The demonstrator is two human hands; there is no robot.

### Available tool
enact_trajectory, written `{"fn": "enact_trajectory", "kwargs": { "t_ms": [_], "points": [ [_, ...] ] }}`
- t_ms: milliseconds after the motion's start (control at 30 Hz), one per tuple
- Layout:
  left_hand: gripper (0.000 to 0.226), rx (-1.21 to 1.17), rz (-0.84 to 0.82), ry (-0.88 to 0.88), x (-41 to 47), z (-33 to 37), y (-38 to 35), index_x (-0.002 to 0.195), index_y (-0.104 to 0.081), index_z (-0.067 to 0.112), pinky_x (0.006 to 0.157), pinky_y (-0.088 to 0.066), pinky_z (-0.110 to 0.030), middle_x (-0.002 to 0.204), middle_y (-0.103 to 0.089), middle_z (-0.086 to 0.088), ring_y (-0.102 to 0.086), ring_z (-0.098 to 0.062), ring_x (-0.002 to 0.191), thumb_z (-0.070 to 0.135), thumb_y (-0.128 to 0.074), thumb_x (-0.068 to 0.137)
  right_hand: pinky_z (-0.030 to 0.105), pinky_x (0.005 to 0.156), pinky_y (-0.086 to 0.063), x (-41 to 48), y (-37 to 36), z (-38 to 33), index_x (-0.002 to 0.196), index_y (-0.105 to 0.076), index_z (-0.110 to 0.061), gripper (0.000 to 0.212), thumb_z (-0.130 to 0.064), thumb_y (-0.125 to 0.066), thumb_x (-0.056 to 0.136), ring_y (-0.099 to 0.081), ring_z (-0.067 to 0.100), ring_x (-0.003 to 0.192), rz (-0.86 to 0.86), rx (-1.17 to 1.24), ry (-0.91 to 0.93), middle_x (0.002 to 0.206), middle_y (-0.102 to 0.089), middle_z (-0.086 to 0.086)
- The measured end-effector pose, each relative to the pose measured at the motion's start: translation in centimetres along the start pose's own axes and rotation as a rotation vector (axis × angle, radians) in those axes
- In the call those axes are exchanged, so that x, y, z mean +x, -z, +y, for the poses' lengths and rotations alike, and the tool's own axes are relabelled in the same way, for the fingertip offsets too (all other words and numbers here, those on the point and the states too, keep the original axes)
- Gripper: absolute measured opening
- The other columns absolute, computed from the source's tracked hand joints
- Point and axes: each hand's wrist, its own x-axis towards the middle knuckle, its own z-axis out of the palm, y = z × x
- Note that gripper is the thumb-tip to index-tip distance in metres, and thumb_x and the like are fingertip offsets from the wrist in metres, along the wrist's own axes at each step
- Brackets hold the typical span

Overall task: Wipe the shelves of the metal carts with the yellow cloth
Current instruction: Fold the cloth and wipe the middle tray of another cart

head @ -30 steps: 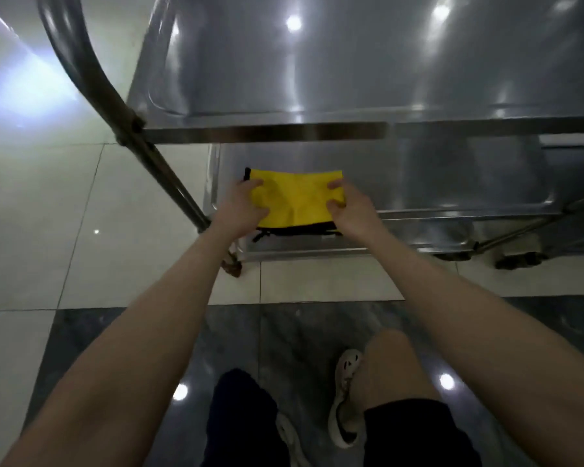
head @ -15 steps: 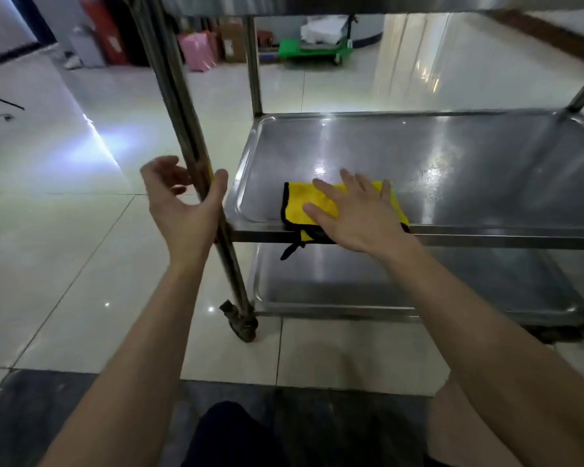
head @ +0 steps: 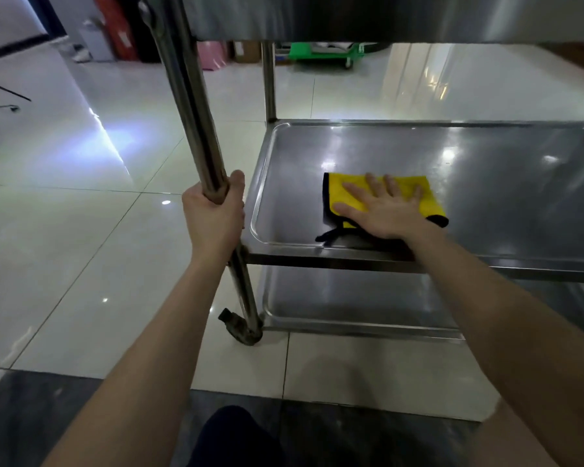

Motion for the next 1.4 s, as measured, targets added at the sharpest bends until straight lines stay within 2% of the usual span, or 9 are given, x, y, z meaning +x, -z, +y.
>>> {"fn": "enact_trajectory", "kwargs": {
  "t_ms": [167,267,467,667,767,900,1033,1233,1400],
  "points": [
    [0.052,0.013,0.033,-0.039,-0.4,0.0,-0.3,0.081,-0.045,-0.015,0.048,-0.039,-0.037,0.064,-0.042,-0.034,-0.044,-0.026,0.051,0.026,-0.071,0.100,0.086,0.111,0.012,9.1,1.5,-4.2,0.161,0.000,-0.064,0.098,-0.106,-0.004,0.073,0.012,0.036,0.164,-0.001,-0.006,-0.019,0.180,0.009,-0.005],
    [0.053,0.008,0.055,-0.063,-0.4,-0.1,-0.4,0.079,-0.041,-0.014,0.047,-0.036,-0.043,0.065,-0.039,-0.035,-0.040,-0.029,0.053,0.027,-0.070,0.098,0.087,0.109,0.015,13.0,1.7,-8.9,0.162,-0.006,-0.062,0.097,-0.103,-0.005,0.074,0.008,0.040,0.164,0.024,0.021,0.037,0.180,0.002,-0.001],
    [0.056,0.019,0.071,-0.083,-0.1,-0.1,-0.6,0.078,-0.041,-0.014,0.052,-0.042,-0.054,0.066,-0.038,-0.037,-0.040,-0.053,0.057,0.032,-0.069,0.092,0.086,0.106,0.021,12.5,0.7,-15.8,0.164,-0.006,-0.059,0.090,-0.096,-0.005,0.082,0.009,0.040,0.164,0.022,0.035,0.150,0.180,0.000,0.001],
    [0.062,0.001,0.050,-0.034,0.0,0.6,-0.4,0.076,-0.044,-0.016,0.052,-0.044,-0.055,0.064,-0.042,-0.036,-0.040,-0.030,0.058,0.039,-0.069,0.087,0.084,0.110,0.021,2.6,-1.7,-17.9,0.164,0.004,-0.058,0.084,-0.090,0.004,0.086,0.018,0.039,0.163,-0.001,0.018,0.218,0.180,0.013,0.001],
    [0.062,0.010,0.056,-0.014,0.0,1.0,-0.3,0.076,-0.046,-0.014,0.051,-0.044,-0.055,0.063,-0.042,-0.031,-0.040,-0.026,0.059,0.043,-0.068,0.083,0.084,0.112,0.017,-2.0,-2.6,-17.1,0.163,0.008,-0.058,0.073,-0.083,0.004,0.095,0.020,0.036,0.163,-0.008,-0.036,0.268,0.179,0.016,-0.002],
    [0.054,0.006,0.044,-0.001,0.0,1.0,-0.2,0.073,-0.042,-0.008,0.052,-0.044,-0.057,0.064,-0.040,-0.016,-0.040,-0.027,0.059,0.038,-0.069,0.085,0.078,0.117,0.017,-5.1,-1.9,-14.4,0.162,0.000,-0.063,0.073,-0.088,-0.003,0.094,0.018,0.029,0.164,-0.078,-0.022,0.277,0.179,0.015,-0.009],
    [0.040,0.007,0.021,0.022,-0.1,1.1,-0.2,0.070,-0.044,0.006,0.052,-0.037,-0.043,0.062,-0.039,-0.012,-0.041,-0.023,0.055,0.035,-0.069,0.083,0.074,0.120,0.017,-5.9,-1.8,-8.9,0.159,-0.003,-0.068,0.075,-0.093,-0.008,0.089,0.017,0.022,0.165,-0.069,0.028,0.205,0.178,0.013,-0.016],
    [0.031,0.020,0.017,0.026,-0.2,0.8,0.0,0.076,-0.050,0.008,0.049,-0.042,-0.034,0.062,-0.042,-0.013,-0.043,-0.024,0.051,0.029,-0.069,0.088,0.077,0.119,0.015,-2.3,-0.2,0.1,0.158,0.002,-0.069,0.086,-0.100,-0.008,0.078,0.014,0.024,0.165,-0.042,0.042,0.015,0.178,0.014,-0.017],
    [0.035,0.013,0.034,0.003,-0.1,-0.1,0.0,0.076,-0.050,0.003,0.049,-0.044,-0.033,0.061,-0.044,-0.014,-0.045,-0.023,0.049,0.028,-0.070,0.090,0.080,0.117,0.016,5.5,1.3,2.1,0.160,0.001,-0.066,0.090,-0.101,-0.005,0.078,0.013,0.031,0.165,-0.023,0.053,-0.073,0.179,0.010,-0.010]
  ]
}}
